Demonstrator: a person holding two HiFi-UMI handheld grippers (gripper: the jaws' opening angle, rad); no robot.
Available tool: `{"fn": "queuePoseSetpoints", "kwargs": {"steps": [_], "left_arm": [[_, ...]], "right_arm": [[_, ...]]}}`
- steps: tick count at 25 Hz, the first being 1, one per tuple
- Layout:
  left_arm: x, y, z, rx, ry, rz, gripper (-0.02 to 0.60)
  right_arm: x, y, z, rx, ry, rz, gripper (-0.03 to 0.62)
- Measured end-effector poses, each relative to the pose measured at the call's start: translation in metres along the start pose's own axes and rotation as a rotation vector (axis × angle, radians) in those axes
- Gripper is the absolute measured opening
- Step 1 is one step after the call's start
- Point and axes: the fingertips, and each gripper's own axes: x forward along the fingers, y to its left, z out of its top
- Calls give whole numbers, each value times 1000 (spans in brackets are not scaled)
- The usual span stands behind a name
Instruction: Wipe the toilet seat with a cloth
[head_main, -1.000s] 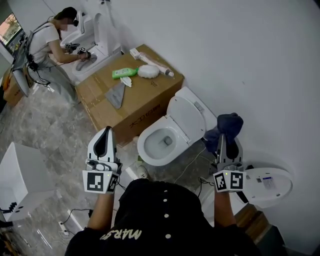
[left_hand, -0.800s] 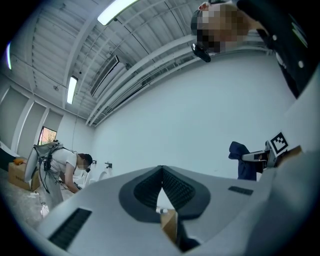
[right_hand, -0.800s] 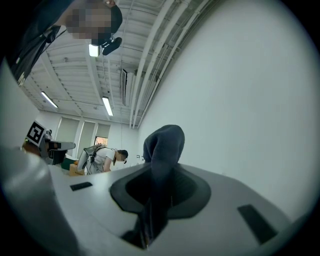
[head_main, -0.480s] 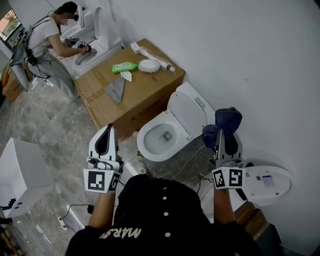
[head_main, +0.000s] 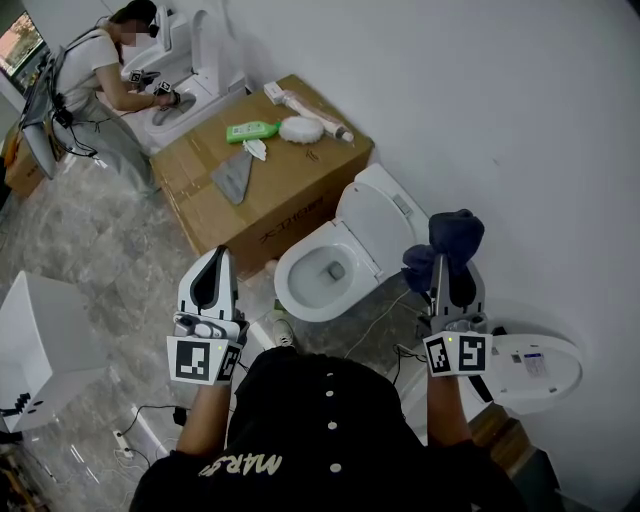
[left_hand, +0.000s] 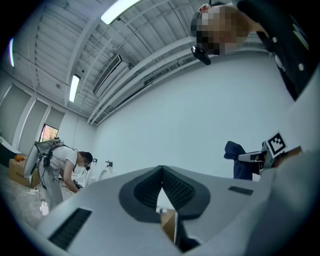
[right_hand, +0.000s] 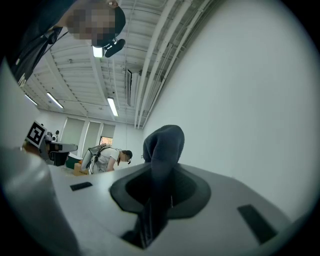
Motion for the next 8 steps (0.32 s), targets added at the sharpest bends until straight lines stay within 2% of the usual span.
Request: {"fn": "queuePoseSetpoints", "kwargs": {"steps": [8], "left_arm": [[6,2,-1,-2,2,-19,11]], "right_arm": [[7,6,-2,7,0,10,66]]}}
